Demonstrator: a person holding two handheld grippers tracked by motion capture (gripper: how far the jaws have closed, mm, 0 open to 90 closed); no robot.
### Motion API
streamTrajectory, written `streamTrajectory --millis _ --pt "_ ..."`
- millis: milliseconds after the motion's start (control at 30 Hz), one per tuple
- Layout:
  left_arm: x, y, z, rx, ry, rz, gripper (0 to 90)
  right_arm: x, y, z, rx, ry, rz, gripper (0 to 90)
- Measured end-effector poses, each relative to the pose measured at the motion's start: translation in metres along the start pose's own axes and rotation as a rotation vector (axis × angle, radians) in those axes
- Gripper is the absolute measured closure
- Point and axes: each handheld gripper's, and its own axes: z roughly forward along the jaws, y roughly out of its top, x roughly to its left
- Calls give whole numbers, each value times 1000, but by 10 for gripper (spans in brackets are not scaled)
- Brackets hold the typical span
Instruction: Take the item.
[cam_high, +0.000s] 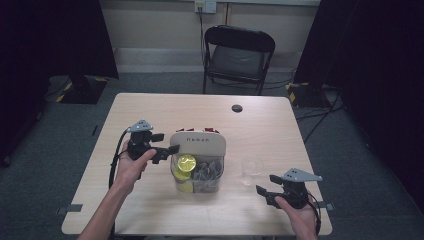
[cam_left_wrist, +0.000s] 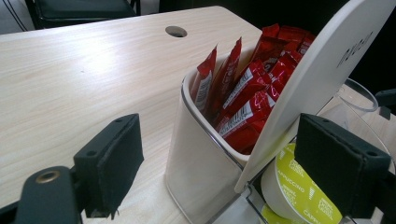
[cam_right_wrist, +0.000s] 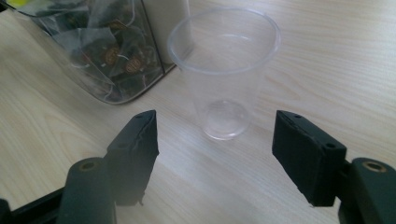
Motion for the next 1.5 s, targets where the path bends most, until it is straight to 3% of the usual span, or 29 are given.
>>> streamTrajectory --millis 233,433,633,1067,1267,1500 --pt "0 0 0 3 -3 -3 151 10 9 -3 -40 44 -7 328" --pt "1 0 1 8 -6 -7 149 18 19 -1 -59 44 -25 345" --pt "0 0 1 7 -6 -9 149 25 29 2 -78 85 -25 364" --pt "-2 0 3 20 1 1 150 44 54 19 -88 150 -94 449" --pt "-2 0 4 25 -1 5 149 49 65 27 -97 180 -100 468" --pt "-3 0 6 28 -5 -3 145 64 83 47 -90 252 -121 504"
